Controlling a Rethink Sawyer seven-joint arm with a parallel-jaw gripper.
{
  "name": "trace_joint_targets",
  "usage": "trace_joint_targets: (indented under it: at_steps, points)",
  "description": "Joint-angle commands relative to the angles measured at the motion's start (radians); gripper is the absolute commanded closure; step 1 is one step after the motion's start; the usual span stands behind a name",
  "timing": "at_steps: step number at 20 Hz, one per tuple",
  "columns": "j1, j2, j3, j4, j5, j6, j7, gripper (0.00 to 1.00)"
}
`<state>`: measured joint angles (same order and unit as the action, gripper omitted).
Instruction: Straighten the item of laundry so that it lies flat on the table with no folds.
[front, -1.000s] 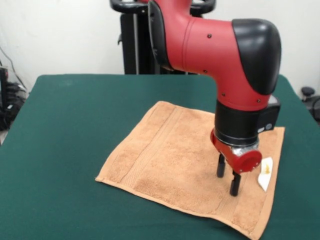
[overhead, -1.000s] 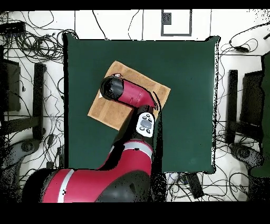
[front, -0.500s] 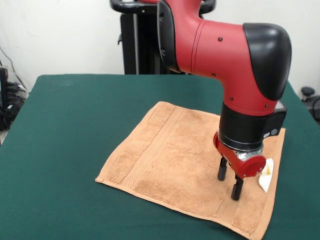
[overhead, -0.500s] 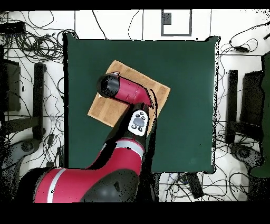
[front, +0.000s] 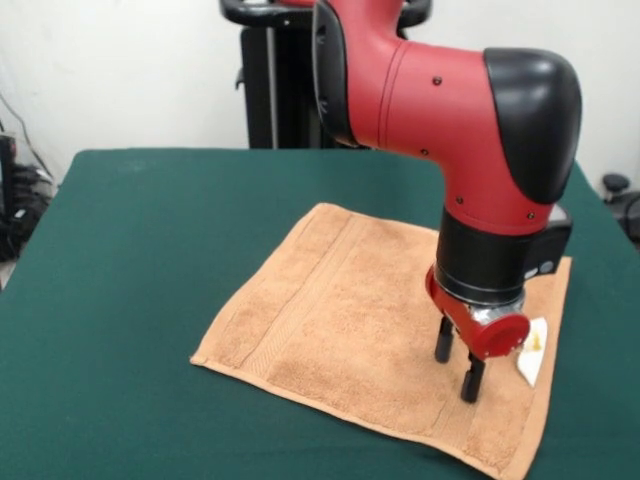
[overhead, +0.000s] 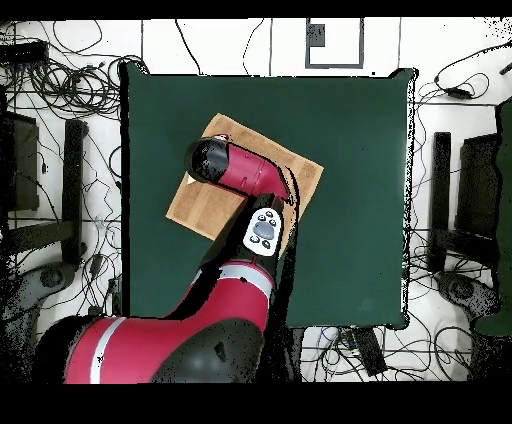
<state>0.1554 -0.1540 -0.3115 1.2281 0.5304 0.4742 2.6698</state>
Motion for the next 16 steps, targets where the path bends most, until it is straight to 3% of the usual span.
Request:
trace_joint_targets:
  at_steps: [1,9,16]
  points:
    - [-0.028,-0.033,0.098,0.057,0.035,-0.022,0.151,0.0]
    - [-0.088,-0.118,0.121,0.104,0.003,0.041,0.067,0.0]
    - [-0.085,-0.185,0.091,0.127,-0.01,0.121,0.092,0.0]
